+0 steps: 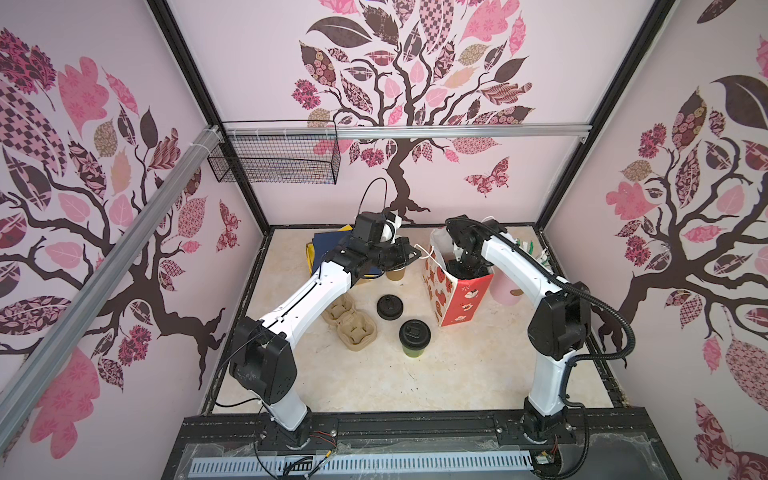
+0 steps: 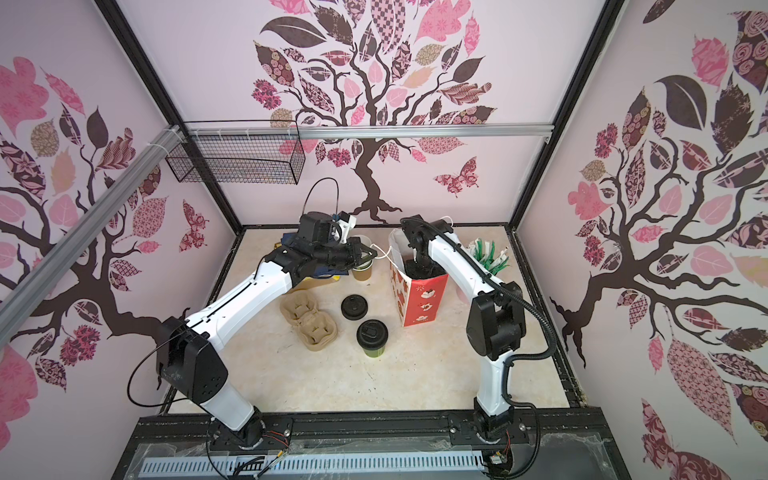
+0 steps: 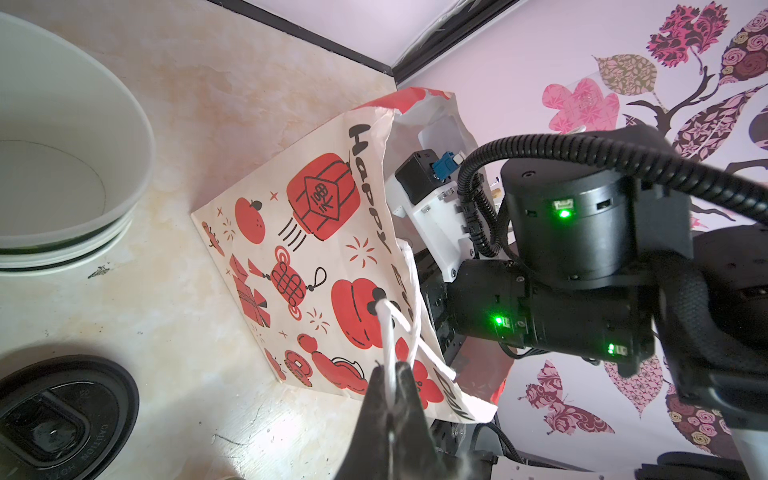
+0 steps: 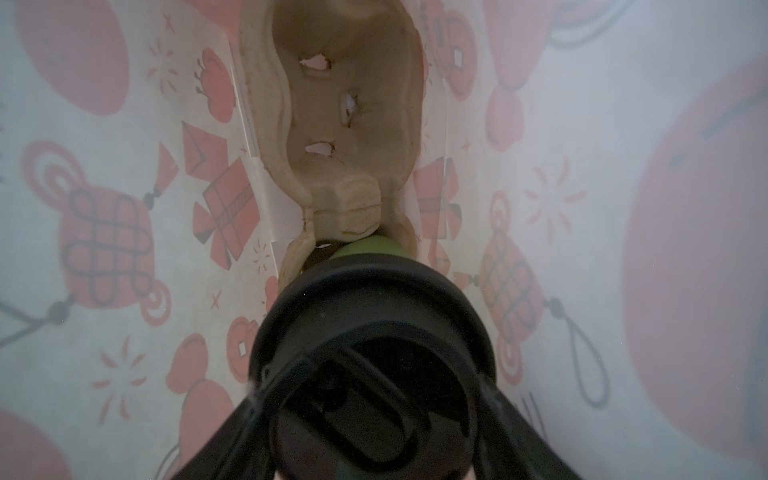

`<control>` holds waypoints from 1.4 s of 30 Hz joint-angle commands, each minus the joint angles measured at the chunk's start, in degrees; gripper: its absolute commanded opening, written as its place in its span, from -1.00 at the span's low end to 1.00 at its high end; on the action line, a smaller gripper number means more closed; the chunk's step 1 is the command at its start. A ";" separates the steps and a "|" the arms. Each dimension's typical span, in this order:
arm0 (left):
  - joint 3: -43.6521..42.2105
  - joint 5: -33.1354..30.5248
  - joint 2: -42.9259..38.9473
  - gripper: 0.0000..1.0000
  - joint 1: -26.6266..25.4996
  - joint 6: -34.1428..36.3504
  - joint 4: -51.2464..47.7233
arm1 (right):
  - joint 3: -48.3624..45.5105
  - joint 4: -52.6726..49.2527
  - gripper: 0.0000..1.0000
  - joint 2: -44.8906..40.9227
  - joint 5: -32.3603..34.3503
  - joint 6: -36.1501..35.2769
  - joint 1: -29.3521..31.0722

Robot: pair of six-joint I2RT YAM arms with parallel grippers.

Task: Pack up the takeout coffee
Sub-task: 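Lower the green cup into the carrier slot with the right gripper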

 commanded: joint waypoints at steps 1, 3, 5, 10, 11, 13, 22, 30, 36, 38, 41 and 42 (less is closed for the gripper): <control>0.36 0.24 -0.44 -1.00 0.26 1.11 0.25 | -3.36 3.84 0.26 5.87 -5.35 0.06 0.17; 0.35 0.35 -0.35 -1.00 0.25 1.13 0.27 | -3.82 4.28 0.26 6.09 -5.36 0.04 0.16; 0.42 0.31 -0.19 -1.00 0.25 1.13 0.27 | -3.94 4.59 0.26 6.57 -5.44 0.10 0.18; 0.49 0.36 -0.20 -1.00 0.29 1.13 0.16 | -4.44 5.40 0.26 7.62 -5.53 0.11 0.16; 0.53 0.33 -0.17 -1.00 0.24 1.12 0.17 | -4.61 5.52 0.26 7.78 -5.47 -0.03 0.13; 0.52 0.33 -0.13 -1.00 0.26 1.13 0.18 | -4.88 5.84 0.26 8.11 -5.44 -0.02 0.15; 0.63 0.34 0.01 -1.00 0.24 1.13 0.18 | -6.37 6.74 0.25 9.16 -5.09 -0.20 0.16; 0.56 0.24 0.01 -1.00 0.26 1.19 0.01 | -7.51 7.20 0.25 9.22 -4.13 -0.04 0.11; 0.68 -0.06 -0.14 -1.00 0.25 1.47 -0.17 | -5.27 5.69 0.27 8.20 -3.94 -0.02 0.16; 0.59 -0.27 -0.25 -1.00 0.42 1.61 -0.49 | -3.94 4.72 0.29 7.36 -3.52 -0.03 0.16; 0.46 -0.45 -0.52 -1.00 0.52 1.75 -0.71 | -2.44 3.33 0.35 6.29 -3.24 -0.02 0.16; 0.47 -0.51 -0.60 -1.00 0.56 1.80 -0.84 | -2.20 3.12 0.38 5.84 -3.16 0.00 0.16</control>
